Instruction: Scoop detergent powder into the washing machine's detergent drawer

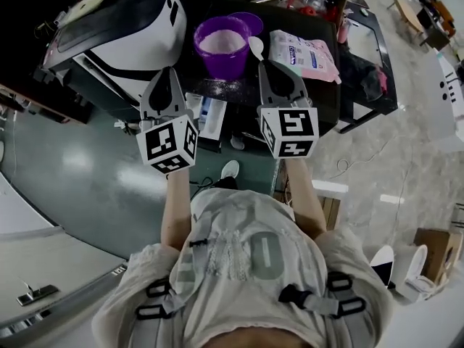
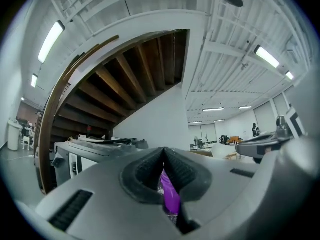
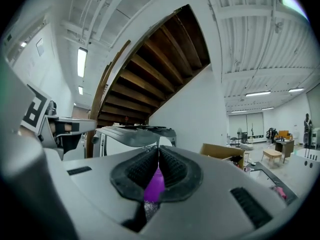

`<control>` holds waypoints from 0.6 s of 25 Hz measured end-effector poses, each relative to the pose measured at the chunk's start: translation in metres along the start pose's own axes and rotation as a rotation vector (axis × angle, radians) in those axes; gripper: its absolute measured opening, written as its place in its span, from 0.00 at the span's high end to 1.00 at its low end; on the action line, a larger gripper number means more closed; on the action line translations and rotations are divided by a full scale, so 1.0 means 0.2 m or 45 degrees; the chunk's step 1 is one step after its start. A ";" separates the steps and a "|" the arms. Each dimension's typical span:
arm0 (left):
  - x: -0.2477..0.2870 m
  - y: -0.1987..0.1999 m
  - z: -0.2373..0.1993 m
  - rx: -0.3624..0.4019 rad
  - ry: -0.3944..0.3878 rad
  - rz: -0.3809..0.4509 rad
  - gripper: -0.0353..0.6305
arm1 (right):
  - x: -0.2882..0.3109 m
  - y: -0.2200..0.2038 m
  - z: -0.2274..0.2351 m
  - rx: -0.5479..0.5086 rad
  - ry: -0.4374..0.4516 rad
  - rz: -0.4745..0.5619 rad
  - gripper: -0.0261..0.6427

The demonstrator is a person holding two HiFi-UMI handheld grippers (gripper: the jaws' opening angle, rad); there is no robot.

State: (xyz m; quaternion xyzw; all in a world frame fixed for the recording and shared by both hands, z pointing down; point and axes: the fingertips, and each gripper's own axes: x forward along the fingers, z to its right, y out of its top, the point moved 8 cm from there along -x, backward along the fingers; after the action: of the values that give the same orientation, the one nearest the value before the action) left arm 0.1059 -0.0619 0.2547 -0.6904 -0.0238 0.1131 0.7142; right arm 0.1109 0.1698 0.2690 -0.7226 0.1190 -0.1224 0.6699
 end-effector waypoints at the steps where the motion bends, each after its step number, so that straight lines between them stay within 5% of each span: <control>1: 0.05 -0.01 -0.02 0.003 -0.008 -0.003 0.92 | 0.04 0.00 0.00 0.002 -0.008 -0.004 0.94; 8: 0.35 -0.03 -0.20 0.016 -0.055 -0.005 0.92 | 0.32 0.07 0.01 0.020 0.042 -0.009 0.94; 15: 0.55 -0.13 -0.35 0.023 -0.107 -0.024 0.91 | 0.60 0.11 0.00 -0.182 0.176 -0.193 0.94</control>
State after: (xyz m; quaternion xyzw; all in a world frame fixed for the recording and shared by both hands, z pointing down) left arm 0.2290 -0.1099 0.2640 -0.6784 -0.0592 0.1355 0.7197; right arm 0.2242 0.1286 0.2486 -0.7653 0.1185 -0.2133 0.5957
